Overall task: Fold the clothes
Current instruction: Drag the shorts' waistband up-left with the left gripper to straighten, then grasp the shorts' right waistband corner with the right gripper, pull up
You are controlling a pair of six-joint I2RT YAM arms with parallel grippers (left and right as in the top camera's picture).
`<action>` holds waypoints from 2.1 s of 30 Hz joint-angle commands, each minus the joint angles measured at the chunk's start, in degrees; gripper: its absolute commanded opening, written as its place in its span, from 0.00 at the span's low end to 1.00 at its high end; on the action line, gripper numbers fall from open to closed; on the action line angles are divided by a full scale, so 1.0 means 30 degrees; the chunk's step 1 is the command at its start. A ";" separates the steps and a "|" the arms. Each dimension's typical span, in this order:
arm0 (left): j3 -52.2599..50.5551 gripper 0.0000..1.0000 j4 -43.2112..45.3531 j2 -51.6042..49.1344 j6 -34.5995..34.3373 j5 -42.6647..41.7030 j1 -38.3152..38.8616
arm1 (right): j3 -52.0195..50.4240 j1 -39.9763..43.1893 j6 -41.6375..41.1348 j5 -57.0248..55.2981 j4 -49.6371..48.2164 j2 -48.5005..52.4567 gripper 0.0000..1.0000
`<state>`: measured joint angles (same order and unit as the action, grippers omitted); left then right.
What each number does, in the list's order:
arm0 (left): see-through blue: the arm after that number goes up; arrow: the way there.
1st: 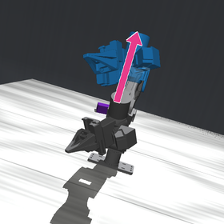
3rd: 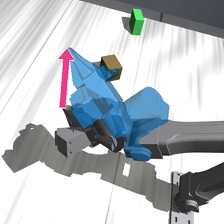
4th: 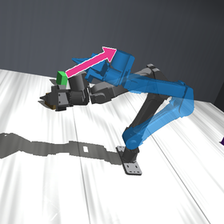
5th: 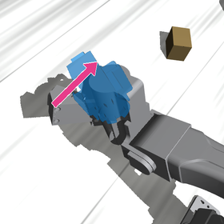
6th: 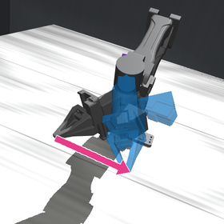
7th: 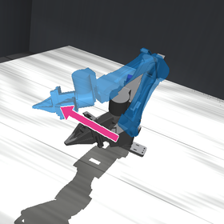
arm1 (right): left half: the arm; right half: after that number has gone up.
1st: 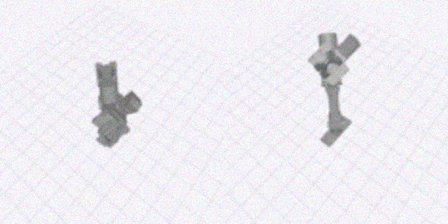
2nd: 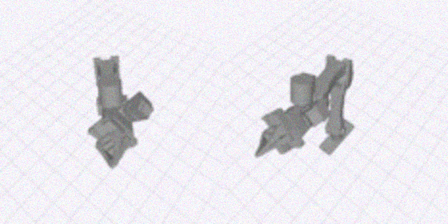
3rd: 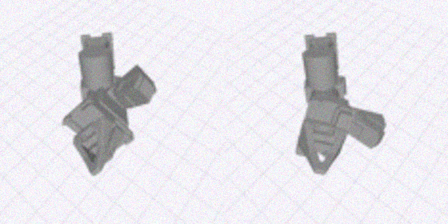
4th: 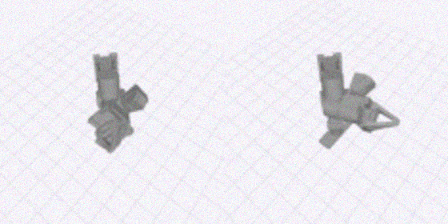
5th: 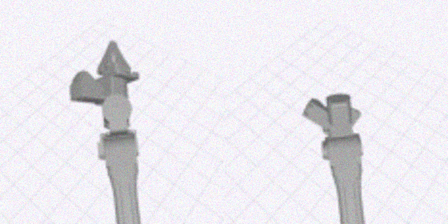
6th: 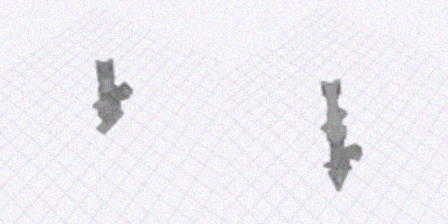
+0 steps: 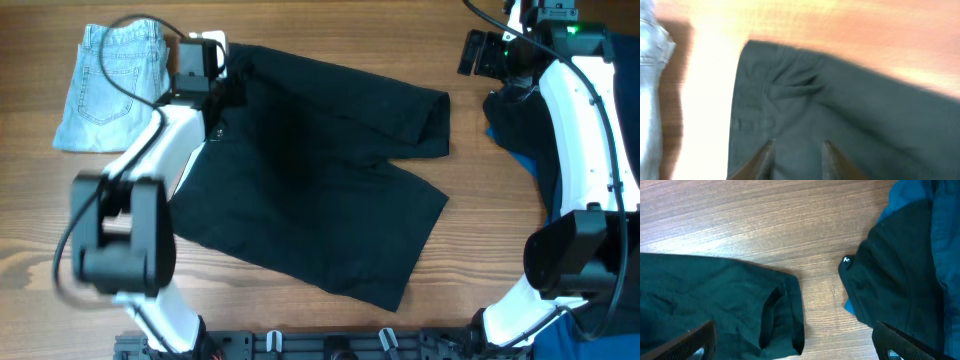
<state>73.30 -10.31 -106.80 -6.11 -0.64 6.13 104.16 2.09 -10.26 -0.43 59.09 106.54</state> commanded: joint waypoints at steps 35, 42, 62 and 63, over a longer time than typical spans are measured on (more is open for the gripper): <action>0.0444 1.00 -0.8524 0.9741 -0.3621 0.0226 -0.1479 | -0.9624 -0.2178 -0.0670 0.6688 -0.7002 -0.0007 0.49; 0.0444 1.00 -0.8524 0.9741 -0.3621 0.0233 -0.1479 | -0.9624 -0.2455 -0.2812 0.2980 -0.6958 -0.0007 0.50; 0.0444 1.00 -0.8524 0.9741 -0.3621 0.0233 -0.1479 | -0.9639 -0.2463 -0.4226 0.3206 -0.7417 0.1406 0.45; 0.0444 1.00 -0.8524 0.9741 -0.3621 0.0233 -0.1479 | -0.9639 -0.2463 -0.4226 0.3286 -0.7482 0.1494 0.44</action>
<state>74.52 -36.05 -77.08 -16.69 -0.64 1.96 75.77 -5.21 -22.31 9.98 37.19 108.53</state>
